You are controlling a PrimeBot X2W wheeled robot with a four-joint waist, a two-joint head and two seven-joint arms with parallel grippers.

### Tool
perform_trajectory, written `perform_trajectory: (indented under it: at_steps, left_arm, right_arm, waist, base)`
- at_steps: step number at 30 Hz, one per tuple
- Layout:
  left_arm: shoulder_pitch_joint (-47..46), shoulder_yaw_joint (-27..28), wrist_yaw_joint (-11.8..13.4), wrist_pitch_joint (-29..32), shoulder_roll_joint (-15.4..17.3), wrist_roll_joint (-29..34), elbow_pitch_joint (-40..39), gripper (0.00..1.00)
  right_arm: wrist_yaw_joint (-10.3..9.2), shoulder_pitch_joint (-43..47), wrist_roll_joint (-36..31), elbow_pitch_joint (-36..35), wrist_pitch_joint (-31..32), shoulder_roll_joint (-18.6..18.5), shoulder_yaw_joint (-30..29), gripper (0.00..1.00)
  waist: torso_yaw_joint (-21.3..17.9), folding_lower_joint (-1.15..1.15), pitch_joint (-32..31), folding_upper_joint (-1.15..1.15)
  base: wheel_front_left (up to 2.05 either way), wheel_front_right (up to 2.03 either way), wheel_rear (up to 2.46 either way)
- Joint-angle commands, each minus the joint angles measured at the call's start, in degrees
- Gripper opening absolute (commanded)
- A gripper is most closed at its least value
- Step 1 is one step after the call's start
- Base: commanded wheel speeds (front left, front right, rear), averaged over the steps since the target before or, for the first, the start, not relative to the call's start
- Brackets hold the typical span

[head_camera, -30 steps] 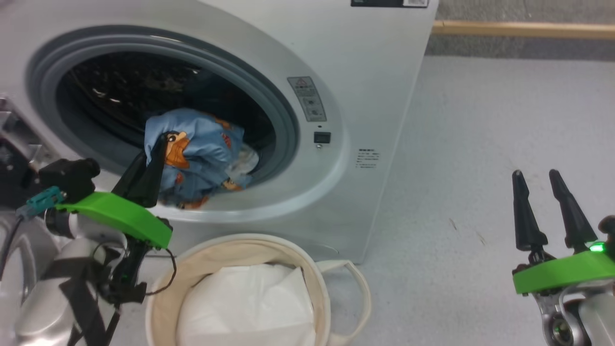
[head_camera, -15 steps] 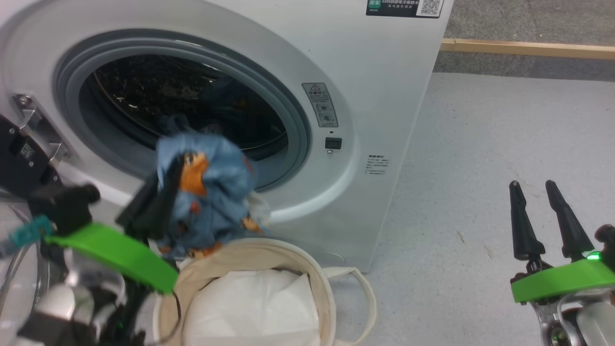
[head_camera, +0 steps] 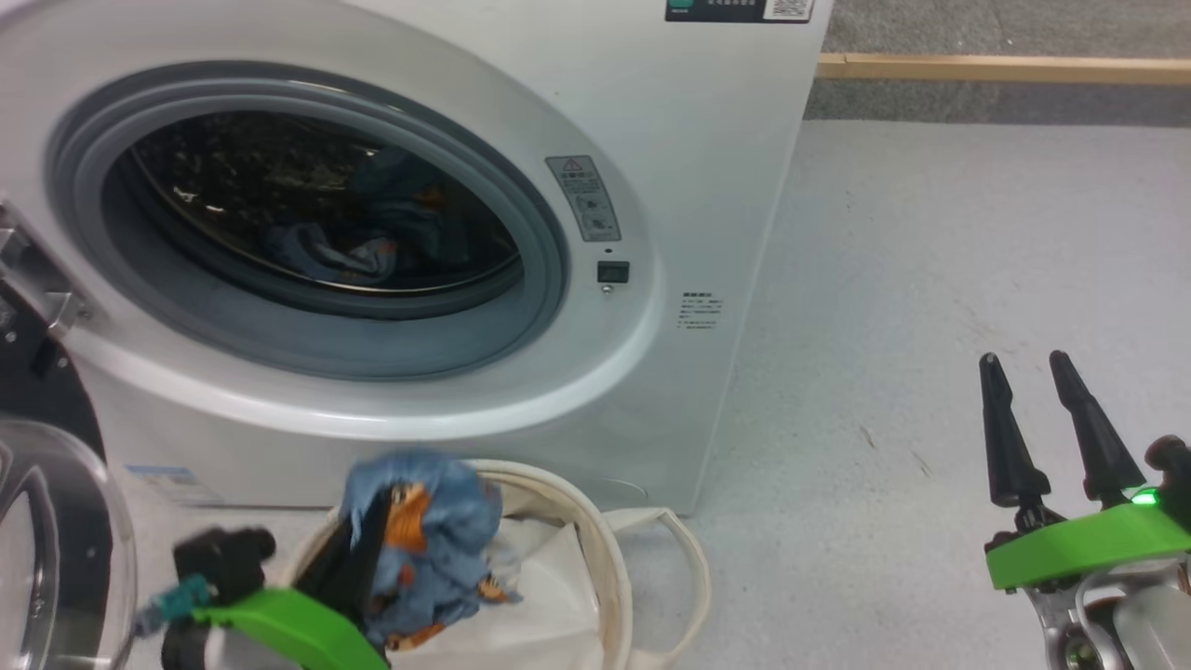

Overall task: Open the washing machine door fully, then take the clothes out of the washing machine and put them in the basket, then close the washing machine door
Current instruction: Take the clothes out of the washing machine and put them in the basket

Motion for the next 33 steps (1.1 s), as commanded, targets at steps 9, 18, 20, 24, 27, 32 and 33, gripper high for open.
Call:
perform_trajectory:
  at_steps: [9, 18, 20, 24, 27, 32, 33]
  left_arm:
    - [-7.5, -0.4, -5.1, -9.0, -4.5, 2.9, 23.0, 0.00]
    - [-13.4, -1.1, -7.5, -10.6, -9.3, 3.9, 40.8, 1.00]
    - [-14.2, -1.2, -7.6, -10.7, -10.1, 4.0, 42.5, 1.00]
    - [-14.9, -0.9, -7.8, -10.7, -10.4, 4.9, 42.3, 1.00]
    - [-14.7, -0.3, -7.8, -10.7, -9.8, 5.7, 39.5, 1.00]
    - [-13.8, 2.4, -7.8, -10.7, -8.5, 8.1, 31.8, 1.00]
    - [-13.5, 3.2, -7.8, -10.7, -8.2, 8.9, 30.0, 1.00]
  right_arm:
    - [0.31, -1.4, 0.2, -2.2, -0.7, -2.6, 1.7, 1.00]
    - [0.31, -1.6, 0.5, -1.8, -0.7, -2.8, 1.7, 1.00]
    - [0.31, -1.7, 0.5, -1.7, -0.7, -2.8, 1.7, 1.00]
    - [0.31, -2.0, 0.6, -1.6, -0.7, -2.6, 1.6, 1.00]
    - [0.31, -2.1, 0.6, -1.7, -0.7, -2.5, 1.5, 1.00]
    - [0.31, -1.9, 0.5, -1.9, -0.7, -2.4, 1.8, 1.00]
    - [0.31, -1.9, 0.5, -1.9, -0.7, -2.4, 1.9, 1.00]
  waist:
    - [-3.1, 0.01, 1.1, 0.00]
    - [-4.3, 0.01, 1.4, 0.00]
    - [-4.3, 0.01, 1.5, 0.00]
    - [-3.8, 0.01, 1.7, 0.00]
    - [-3.0, 0.01, 1.8, 0.00]
    - [-1.1, 0.01, 1.5, 0.00]
    - [-0.6, 0.01, 1.4, 0.00]
  base:
    - [0.00, 0.00, 0.00]
    - [0.00, 0.00, 0.00]
    - [0.00, 0.00, 0.00]
    - [0.00, 0.00, 0.00]
    - [0.00, 0.00, 0.00]
    - [0.00, 0.00, 0.00]
    - [0.00, 0.00, 0.00]
